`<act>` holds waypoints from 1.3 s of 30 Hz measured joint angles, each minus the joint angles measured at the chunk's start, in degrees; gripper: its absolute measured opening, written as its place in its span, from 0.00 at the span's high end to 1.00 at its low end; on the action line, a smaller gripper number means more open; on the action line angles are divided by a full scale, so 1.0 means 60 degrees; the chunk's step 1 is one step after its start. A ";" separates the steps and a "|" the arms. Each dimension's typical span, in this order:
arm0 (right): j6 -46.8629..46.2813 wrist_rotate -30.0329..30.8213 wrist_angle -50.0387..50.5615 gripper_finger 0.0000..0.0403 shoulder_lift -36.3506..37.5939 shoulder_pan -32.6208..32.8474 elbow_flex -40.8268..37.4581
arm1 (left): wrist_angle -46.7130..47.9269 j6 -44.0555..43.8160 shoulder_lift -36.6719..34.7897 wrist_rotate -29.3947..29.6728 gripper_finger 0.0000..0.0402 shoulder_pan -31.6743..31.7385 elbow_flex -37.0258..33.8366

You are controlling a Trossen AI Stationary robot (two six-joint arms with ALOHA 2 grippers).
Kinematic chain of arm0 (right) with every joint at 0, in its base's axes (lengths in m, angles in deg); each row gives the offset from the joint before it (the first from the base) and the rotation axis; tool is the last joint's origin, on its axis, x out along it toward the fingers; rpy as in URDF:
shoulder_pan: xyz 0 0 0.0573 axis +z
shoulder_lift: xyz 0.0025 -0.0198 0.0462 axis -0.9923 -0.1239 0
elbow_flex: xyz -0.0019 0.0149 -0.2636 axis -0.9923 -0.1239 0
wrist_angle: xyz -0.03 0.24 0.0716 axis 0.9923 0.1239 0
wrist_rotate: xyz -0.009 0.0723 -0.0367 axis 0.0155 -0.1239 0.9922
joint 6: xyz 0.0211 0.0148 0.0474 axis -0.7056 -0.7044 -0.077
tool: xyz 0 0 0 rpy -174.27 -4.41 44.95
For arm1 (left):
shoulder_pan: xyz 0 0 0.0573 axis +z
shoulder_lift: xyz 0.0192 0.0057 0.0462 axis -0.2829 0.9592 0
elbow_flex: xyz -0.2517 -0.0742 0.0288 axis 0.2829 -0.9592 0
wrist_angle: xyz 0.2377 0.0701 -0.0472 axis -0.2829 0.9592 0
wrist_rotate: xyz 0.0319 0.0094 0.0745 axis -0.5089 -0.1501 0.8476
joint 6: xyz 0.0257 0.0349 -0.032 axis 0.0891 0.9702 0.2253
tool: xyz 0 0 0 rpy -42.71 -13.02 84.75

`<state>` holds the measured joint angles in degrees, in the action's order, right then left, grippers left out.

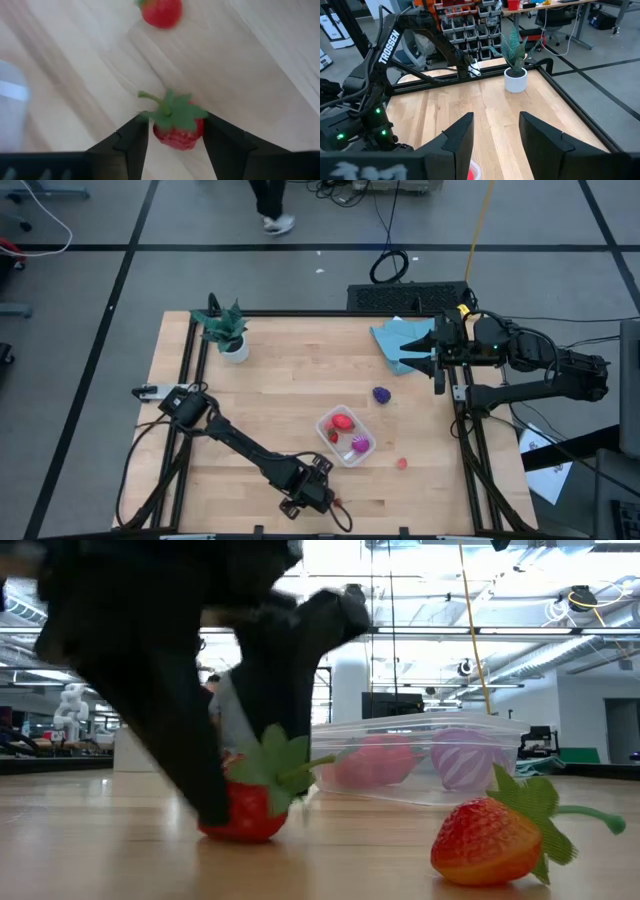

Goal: Pick and placing Produce into tupperware
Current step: Put the top strawberry into the transparent container

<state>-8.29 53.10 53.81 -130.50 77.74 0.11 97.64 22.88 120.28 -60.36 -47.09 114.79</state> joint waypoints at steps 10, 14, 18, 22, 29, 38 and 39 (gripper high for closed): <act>-0.0215 -0.0128 0.0100 0.63 0.0003 0.0000 0.0000 | 0.0399 -0.0197 -0.0031 0.0157 0.57 0.0091 0.0519; -0.0248 -0.0244 0.0218 0.63 0.0000 0.0000 0.0000 | 0.0387 -0.0215 -0.0031 -0.0282 0.63 0.0091 0.0519; -0.0240 -0.0244 0.0212 0.63 0.0000 0.0000 0.0000 | 0.0381 -0.0526 -0.0031 -0.0372 0.67 0.0093 0.0519; -0.0244 -0.0244 0.0212 0.63 0.0001 0.0000 0.0000 | 0.0370 -0.0665 -0.0031 -0.0368 0.68 0.0119 0.0519; -0.0244 -0.0244 0.0211 0.63 0.0003 0.0000 0.0000 | 0.0370 -0.1002 -0.0031 -0.0362 0.68 0.0124 0.0519; -0.0215 -0.0244 0.0211 0.63 0.0001 0.0000 0.0000 | 0.0100 -0.1229 -0.0027 -0.0358 0.63 0.0124 0.0093; -0.0215 -0.0244 0.0211 0.63 0.0001 0.0000 0.0000 | 0.0093 -0.1218 -0.0027 -0.0356 0.62 0.0124 0.0093</act>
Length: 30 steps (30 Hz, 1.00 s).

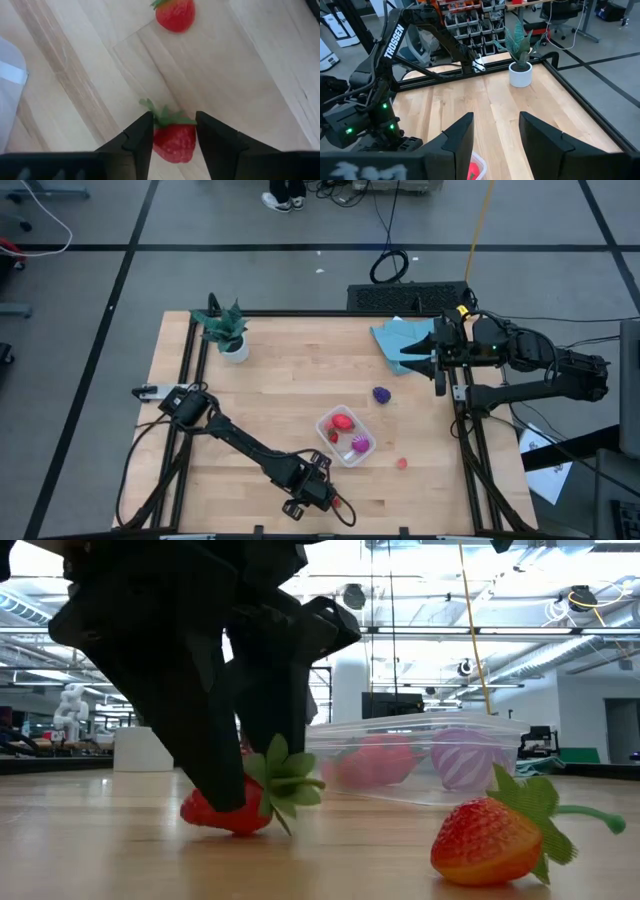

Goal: Pick and placing Produce into tupperware
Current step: Put the top strawberry into the transparent container

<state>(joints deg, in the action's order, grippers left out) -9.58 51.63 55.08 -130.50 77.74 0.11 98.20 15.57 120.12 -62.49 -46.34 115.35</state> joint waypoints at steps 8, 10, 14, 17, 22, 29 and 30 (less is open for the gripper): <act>0.0004 0.0000 0.0000 0.63 0.0002 0.0000 0.0000 | -0.0024 -0.0132 0.0000 0.0079 0.49 0.0011 0.0000; 0.0004 0.0000 0.0000 0.63 0.0002 0.0000 0.0000 | 0.0028 -0.0254 0.0000 0.0079 0.47 0.0039 0.0000; 0.0004 0.0000 0.0000 0.63 0.0000 0.0000 0.0000 | 0.0067 -0.0498 0.0000 0.0073 0.45 0.0047 -0.0001; 0.0007 0.0000 0.0000 0.63 0.0000 0.0000 0.0000 | 0.0142 -0.0604 0.0004 0.0054 0.46 0.0047 -0.0004; 0.0007 0.0000 0.0000 0.63 0.0002 0.0000 0.0000 | 0.0299 -0.0986 0.0004 -0.0107 0.47 0.0047 -0.0004; 0.0007 0.0000 0.0004 0.63 0.0002 0.0000 0.0000 | 0.0392 -0.1366 0.0007 -0.0240 0.46 0.0035 -0.0007; 0.0007 0.0000 0.0004 0.63 0.0001 0.0000 0.0000 | 0.0390 -0.1414 0.0007 -0.0237 0.46 0.0034 -0.0007</act>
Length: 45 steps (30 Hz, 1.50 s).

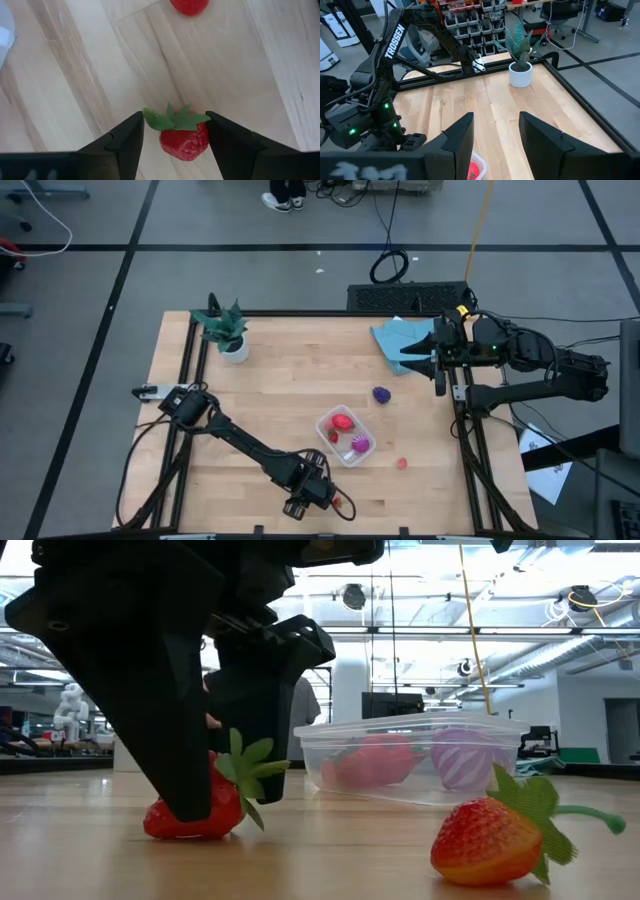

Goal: Pick and placing Produce into tupperware
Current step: Put the top strawberry into the transparent container

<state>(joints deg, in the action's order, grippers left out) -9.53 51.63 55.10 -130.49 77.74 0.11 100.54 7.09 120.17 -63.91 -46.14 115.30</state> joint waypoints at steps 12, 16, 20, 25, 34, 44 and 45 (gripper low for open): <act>0.0000 0.0000 0.0010 0.63 -0.0002 0.0000 0.0000 | -0.0153 -0.0463 0.0004 0.0530 0.46 0.0013 0.0000; 0.0000 0.0000 0.0110 0.63 -0.0001 0.0000 0.0000 | -0.0138 -0.0747 0.0004 0.0536 0.47 0.0013 0.0000; 0.0000 -0.0004 0.0206 0.63 0.0001 0.0000 -0.0003 | -0.0130 -0.1086 0.0004 0.0535 0.46 0.0011 0.0000; 0.0001 -0.0025 0.0211 0.63 0.0001 0.0000 0.0000 | -0.0120 -0.1534 0.0004 0.0529 0.47 0.0013 0.0000; 0.0000 -0.0255 0.0211 0.63 0.0001 0.0000 0.0000 | -0.0122 -0.1777 0.0004 0.1212 0.46 0.0031 0.0000; 0.0000 -0.0255 0.0208 0.63 0.0000 0.0000 -0.0001 | -0.0547 -0.1558 -0.0105 0.1627 0.46 0.0159 0.0000; 0.0000 -0.0255 0.0208 0.63 0.0001 0.0000 0.0000 | -0.0623 -0.1538 -0.0179 0.1627 0.46 0.0162 0.0000</act>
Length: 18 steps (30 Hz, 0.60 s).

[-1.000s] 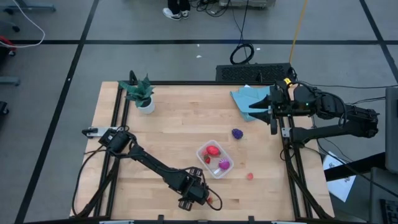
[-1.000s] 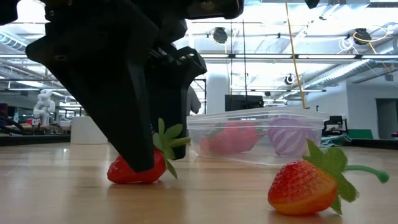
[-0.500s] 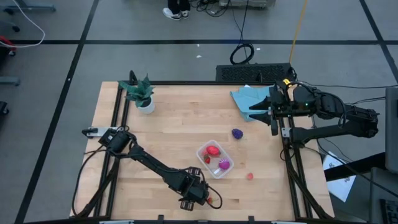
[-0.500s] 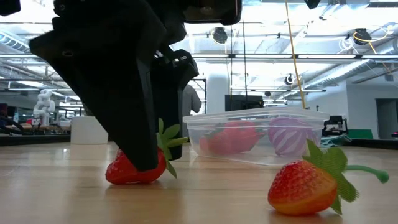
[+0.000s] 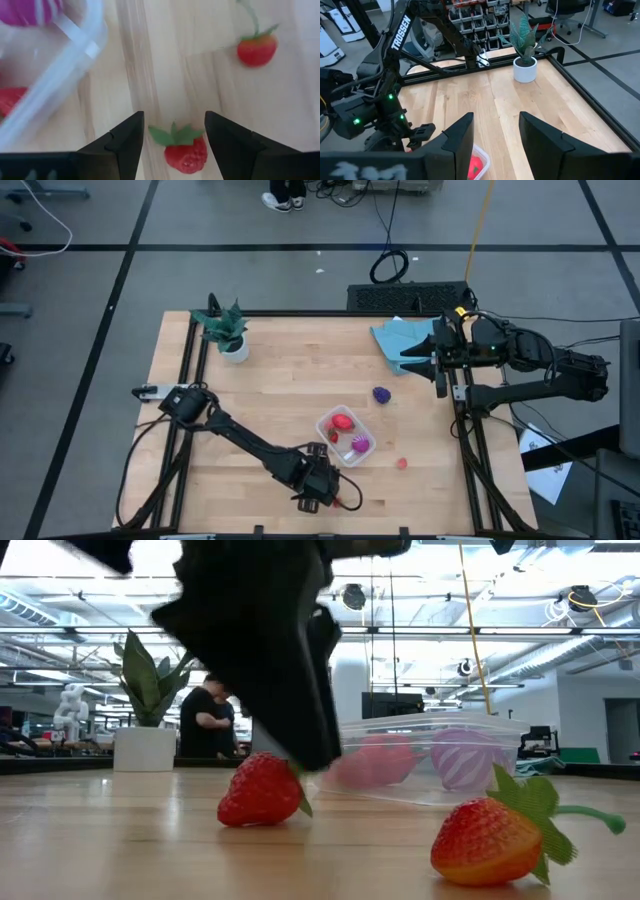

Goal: Pick and placing Produce into tupperware
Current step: Put the top strawberry into the transparent container

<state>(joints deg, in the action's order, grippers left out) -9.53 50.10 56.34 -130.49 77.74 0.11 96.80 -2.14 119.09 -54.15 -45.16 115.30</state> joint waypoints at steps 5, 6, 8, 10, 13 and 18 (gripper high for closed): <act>0.0000 0.0000 0.0011 0.63 -0.0003 0.0000 0.0000 | 0.0120 -0.0193 -0.0424 -0.0028 0.47 0.0029 0.0000; 0.0000 0.0000 0.0011 0.63 0.0000 0.0000 -0.0004 | 0.0135 -0.0303 -0.0494 -0.0029 0.46 0.0029 0.0000; 0.0000 -0.0004 0.0053 0.63 0.0000 0.0002 -0.0003 | 0.0131 -0.0657 -0.0601 -0.0029 0.46 0.0025 0.0000; 0.0000 -0.0007 0.0070 0.63 -0.0003 0.0003 -0.0004 | 0.0255 -0.1168 -0.0668 -0.0050 0.46 -0.0009 0.0000; 0.0000 -0.0062 0.0139 0.63 0.0001 0.0000 -0.0004 | 0.0426 -0.2087 -0.0673 -0.0355 0.46 -0.0051 0.0000; 0.0000 -0.0237 0.0342 0.63 -0.0003 0.0000 -0.0002 | 0.0465 -0.3651 -0.0673 -0.0552 0.46 -0.0222 0.0000</act>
<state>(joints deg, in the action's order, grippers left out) -9.53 48.68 58.40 -130.51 77.74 0.10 99.59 -24.05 115.05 -57.46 -46.50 115.30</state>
